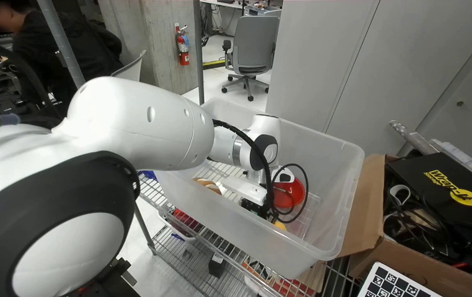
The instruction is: Move the green plushie to the left of the orange plushie
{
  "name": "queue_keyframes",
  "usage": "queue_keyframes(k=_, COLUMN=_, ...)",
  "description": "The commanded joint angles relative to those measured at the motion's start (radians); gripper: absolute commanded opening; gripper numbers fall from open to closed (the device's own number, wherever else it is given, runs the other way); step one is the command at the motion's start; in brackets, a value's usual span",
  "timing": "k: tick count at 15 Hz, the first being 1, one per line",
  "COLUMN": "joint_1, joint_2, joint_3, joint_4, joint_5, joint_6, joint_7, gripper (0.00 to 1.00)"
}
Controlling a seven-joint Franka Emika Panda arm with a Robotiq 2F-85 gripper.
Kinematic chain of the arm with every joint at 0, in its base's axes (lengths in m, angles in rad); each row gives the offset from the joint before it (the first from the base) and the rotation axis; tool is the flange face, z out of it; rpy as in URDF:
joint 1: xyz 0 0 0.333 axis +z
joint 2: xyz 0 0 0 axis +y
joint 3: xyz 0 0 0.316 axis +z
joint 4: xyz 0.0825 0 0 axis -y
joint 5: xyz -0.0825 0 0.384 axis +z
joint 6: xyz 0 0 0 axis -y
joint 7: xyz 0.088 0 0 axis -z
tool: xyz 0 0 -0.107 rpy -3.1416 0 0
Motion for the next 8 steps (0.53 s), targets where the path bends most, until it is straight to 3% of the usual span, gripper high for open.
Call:
queue_keyframes(k=1, joint_1=0.018, joint_2=0.047, joint_3=-0.018, joint_4=0.050, joint_5=-0.047, joint_6=0.026, joint_7=-0.010, gripper=0.00)
queue_keyframes(k=2, joint_1=0.020, joint_2=0.055, joint_3=-0.021, joint_4=0.056, joint_5=-0.056, joint_6=0.031, joint_7=-0.008, gripper=0.00)
queue_keyframes(k=3, joint_1=0.021, joint_2=0.059, joint_3=-0.023, joint_4=0.059, joint_5=-0.060, joint_6=0.029, joint_7=-0.005, gripper=0.25)
queue_keyframes(k=4, joint_1=0.023, joint_2=0.062, joint_3=-0.026, joint_4=0.062, joint_5=-0.065, joint_6=0.027, joint_7=-0.002, gripper=0.26)
queue_keyframes(k=8, joint_1=0.032, joint_2=0.037, joint_3=-0.024, joint_4=0.040, joint_5=-0.063, joint_6=0.004, joint_7=0.000, gripper=0.55)
